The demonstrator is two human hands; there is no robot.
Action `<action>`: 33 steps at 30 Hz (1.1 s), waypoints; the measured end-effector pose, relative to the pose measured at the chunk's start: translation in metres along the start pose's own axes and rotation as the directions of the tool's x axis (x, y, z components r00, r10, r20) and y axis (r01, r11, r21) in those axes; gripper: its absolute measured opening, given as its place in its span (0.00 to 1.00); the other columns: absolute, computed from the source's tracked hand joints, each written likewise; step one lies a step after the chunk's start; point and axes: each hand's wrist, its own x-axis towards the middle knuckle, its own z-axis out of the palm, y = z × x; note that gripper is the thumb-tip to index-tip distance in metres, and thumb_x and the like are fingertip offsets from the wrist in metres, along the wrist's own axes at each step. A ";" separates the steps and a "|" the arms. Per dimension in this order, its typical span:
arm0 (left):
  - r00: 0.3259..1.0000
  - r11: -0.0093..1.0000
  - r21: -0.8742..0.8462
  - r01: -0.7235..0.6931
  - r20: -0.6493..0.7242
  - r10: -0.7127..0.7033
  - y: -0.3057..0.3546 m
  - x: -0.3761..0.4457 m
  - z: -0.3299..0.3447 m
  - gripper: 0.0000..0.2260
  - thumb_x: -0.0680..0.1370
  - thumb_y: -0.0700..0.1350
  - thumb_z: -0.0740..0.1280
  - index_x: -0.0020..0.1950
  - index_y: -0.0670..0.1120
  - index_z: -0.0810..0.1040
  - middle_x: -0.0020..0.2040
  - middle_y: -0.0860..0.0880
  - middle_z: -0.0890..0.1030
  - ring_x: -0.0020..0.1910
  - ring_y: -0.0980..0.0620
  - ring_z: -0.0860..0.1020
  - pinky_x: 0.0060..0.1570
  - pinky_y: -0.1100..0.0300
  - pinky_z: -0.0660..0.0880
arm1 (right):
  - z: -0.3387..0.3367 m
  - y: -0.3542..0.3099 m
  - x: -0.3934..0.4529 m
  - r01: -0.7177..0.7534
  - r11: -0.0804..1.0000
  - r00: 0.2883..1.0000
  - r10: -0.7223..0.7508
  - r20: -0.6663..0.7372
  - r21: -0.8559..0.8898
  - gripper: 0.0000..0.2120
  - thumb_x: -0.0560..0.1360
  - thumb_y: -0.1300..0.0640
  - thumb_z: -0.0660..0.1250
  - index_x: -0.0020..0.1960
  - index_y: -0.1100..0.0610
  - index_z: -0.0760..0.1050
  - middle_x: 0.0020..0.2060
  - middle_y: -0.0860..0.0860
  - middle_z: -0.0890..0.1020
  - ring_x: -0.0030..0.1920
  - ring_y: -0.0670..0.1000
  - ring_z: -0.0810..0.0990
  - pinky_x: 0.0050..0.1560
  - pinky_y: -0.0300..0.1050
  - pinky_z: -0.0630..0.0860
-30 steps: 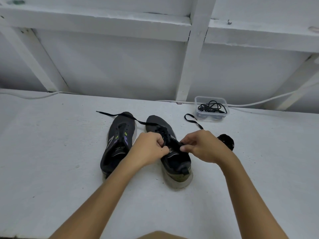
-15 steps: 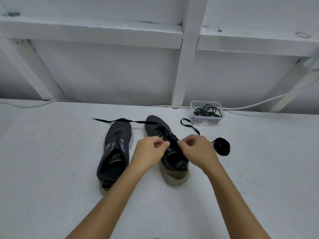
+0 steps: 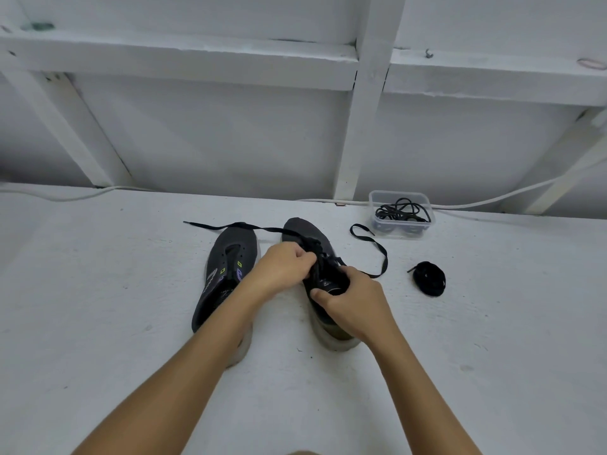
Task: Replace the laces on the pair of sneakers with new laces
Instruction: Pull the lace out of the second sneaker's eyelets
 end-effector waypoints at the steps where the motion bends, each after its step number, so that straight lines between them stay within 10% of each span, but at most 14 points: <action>1: 1.000 1.000 -0.003 -0.013 -0.007 0.013 0.002 0.001 -0.002 0.12 0.80 0.48 0.61 0.39 0.43 0.72 0.39 0.45 0.82 0.33 0.48 0.70 0.34 0.56 0.67 | 0.000 0.000 0.000 -0.002 1.000 1.000 0.002 -0.004 -0.001 0.22 0.72 0.47 0.75 0.64 0.47 0.77 0.46 0.40 0.78 0.52 0.46 0.79 0.52 0.39 0.74; 5: 1.000 0.987 -0.160 0.003 0.026 0.001 -0.002 0.006 0.004 0.11 0.82 0.49 0.61 0.49 0.43 0.78 0.44 0.49 0.84 0.45 0.53 0.84 0.51 0.50 0.82 | 0.001 0.000 0.000 0.003 1.000 0.999 -0.003 -0.036 -0.004 0.20 0.73 0.46 0.73 0.64 0.46 0.76 0.46 0.40 0.78 0.54 0.47 0.79 0.54 0.41 0.75; 14: 0.996 0.986 -0.140 -0.091 0.000 0.092 -0.019 0.003 0.006 0.03 0.78 0.49 0.71 0.48 0.52 0.83 0.45 0.54 0.85 0.48 0.55 0.83 0.55 0.52 0.80 | 0.007 0.000 -0.003 -0.009 1.000 0.994 0.009 -0.106 0.004 0.17 0.74 0.44 0.72 0.61 0.46 0.78 0.52 0.43 0.83 0.55 0.48 0.80 0.56 0.46 0.77; 20: 0.990 0.923 -0.385 -0.011 -0.134 -0.044 -0.015 0.007 0.006 0.08 0.84 0.45 0.62 0.56 0.44 0.78 0.50 0.48 0.83 0.42 0.56 0.84 0.45 0.57 0.83 | 0.010 -0.004 -0.003 -0.024 1.000 0.992 0.024 -0.122 -0.001 0.17 0.74 0.42 0.71 0.60 0.46 0.78 0.50 0.42 0.83 0.54 0.49 0.80 0.56 0.48 0.77; 26: 0.997 0.926 -0.376 0.040 0.073 -0.013 -0.023 -0.005 0.011 0.10 0.79 0.52 0.70 0.57 0.48 0.82 0.51 0.51 0.85 0.50 0.56 0.84 0.50 0.59 0.82 | 0.011 -0.001 -0.007 -0.018 1.000 0.991 0.021 -0.133 0.025 0.17 0.74 0.44 0.71 0.62 0.45 0.77 0.52 0.42 0.83 0.55 0.48 0.80 0.53 0.44 0.75; 33: 0.987 0.881 -0.473 -0.032 -0.157 -0.048 -0.011 0.004 0.008 0.06 0.83 0.43 0.63 0.53 0.41 0.77 0.45 0.48 0.83 0.38 0.56 0.79 0.38 0.63 0.77 | 0.010 -0.001 -0.006 -0.038 0.999 0.991 0.042 -0.125 0.034 0.18 0.74 0.42 0.71 0.62 0.46 0.78 0.49 0.42 0.82 0.53 0.48 0.79 0.53 0.43 0.75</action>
